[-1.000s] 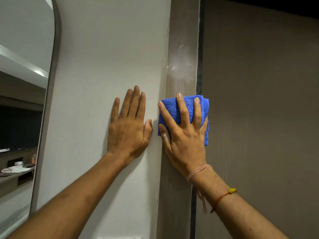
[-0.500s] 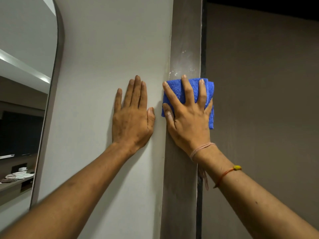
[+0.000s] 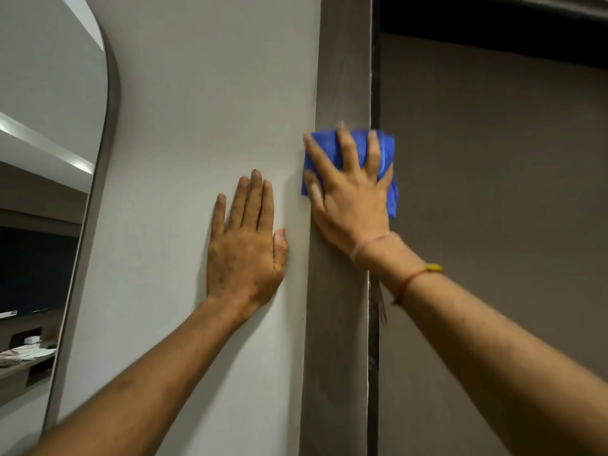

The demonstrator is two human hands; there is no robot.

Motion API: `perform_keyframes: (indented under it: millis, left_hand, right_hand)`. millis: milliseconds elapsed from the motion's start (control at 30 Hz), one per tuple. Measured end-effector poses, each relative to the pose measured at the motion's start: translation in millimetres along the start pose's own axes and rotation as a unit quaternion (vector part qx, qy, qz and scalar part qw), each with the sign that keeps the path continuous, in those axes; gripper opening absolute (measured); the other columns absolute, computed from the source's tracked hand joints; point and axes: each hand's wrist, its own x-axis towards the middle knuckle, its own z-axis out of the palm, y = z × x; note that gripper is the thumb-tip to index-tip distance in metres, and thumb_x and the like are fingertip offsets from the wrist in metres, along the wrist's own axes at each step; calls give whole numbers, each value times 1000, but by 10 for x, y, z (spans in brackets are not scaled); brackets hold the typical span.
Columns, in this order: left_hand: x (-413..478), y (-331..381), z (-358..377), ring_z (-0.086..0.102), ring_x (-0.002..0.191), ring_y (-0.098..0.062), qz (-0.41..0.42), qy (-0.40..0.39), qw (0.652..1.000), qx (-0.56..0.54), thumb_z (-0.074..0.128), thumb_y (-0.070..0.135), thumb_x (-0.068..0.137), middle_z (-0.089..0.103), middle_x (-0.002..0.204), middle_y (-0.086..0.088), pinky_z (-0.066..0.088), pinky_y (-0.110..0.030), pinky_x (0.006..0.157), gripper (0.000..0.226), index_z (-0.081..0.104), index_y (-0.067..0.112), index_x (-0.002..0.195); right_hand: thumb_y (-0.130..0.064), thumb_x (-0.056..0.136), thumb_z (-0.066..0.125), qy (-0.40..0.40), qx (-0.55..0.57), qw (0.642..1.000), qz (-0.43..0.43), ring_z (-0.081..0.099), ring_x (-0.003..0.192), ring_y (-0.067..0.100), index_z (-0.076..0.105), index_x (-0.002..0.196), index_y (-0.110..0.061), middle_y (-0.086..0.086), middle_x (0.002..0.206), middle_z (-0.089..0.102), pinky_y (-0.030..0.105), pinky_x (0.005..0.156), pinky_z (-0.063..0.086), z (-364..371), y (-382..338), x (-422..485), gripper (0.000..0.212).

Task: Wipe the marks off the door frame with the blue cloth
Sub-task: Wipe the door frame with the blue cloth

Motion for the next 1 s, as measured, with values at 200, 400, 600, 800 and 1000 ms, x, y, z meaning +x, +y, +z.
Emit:
perform_keyframes:
  millis: [200, 400, 600, 800, 1000]
  left_hand:
    - [-16, 0, 4, -4, 146, -21, 4, 4, 1000, -1, 19, 37, 92, -1, 159, -10, -1, -42, 119, 65, 0, 11, 148]
    - [23, -6, -29, -6, 146, -20, 10, 4, 1000, -23, 22, 34, 92, -2, 159, -12, -3, -34, 119, 65, 0, 7, 147]
    - [33, -17, -10, -5, 146, -22, 17, 3, 1000, -17, 19, 35, 92, -3, 159, -12, -2, -36, 119, 65, -2, 9, 146]
    - [35, -39, 12, -2, 146, -22, 22, 16, 1000, -13, 19, 35, 92, 0, 158, -13, 2, -38, 120, 64, 0, 8, 147]
    - [42, -24, 5, -3, 146, -22, 23, 13, 1000, -16, 21, 33, 93, 0, 159, -13, 1, -38, 120, 64, 1, 7, 147]
  right_hand:
    - [-46, 95, 34, 45, -3, 998, 34, -5, 142, 40, 15, 144, -39, 5, 159, 7, 73, 106, 6, 95, -71, 6, 53]
    - [-44, 94, 37, 28, -3, 1000, 4, 1, 142, 42, 20, 144, -37, 8, 157, 16, 73, 104, 11, 127, -109, -624, 53]
    - [-45, 95, 33, -3, -17, 1000, -10, -4, 141, 42, 14, 145, -38, 7, 157, 11, 77, 103, 12, -63, 70, 284, 53]
    - [-44, 95, 34, 42, -12, 999, 19, -3, 142, 41, 17, 145, -37, 6, 157, 13, 75, 104, 10, 14, -8, 258, 53]
    - [-43, 95, 37, 36, -7, 999, 6, 0, 142, 41, 21, 144, -36, 7, 157, 15, 74, 103, 11, 101, -82, -450, 53]
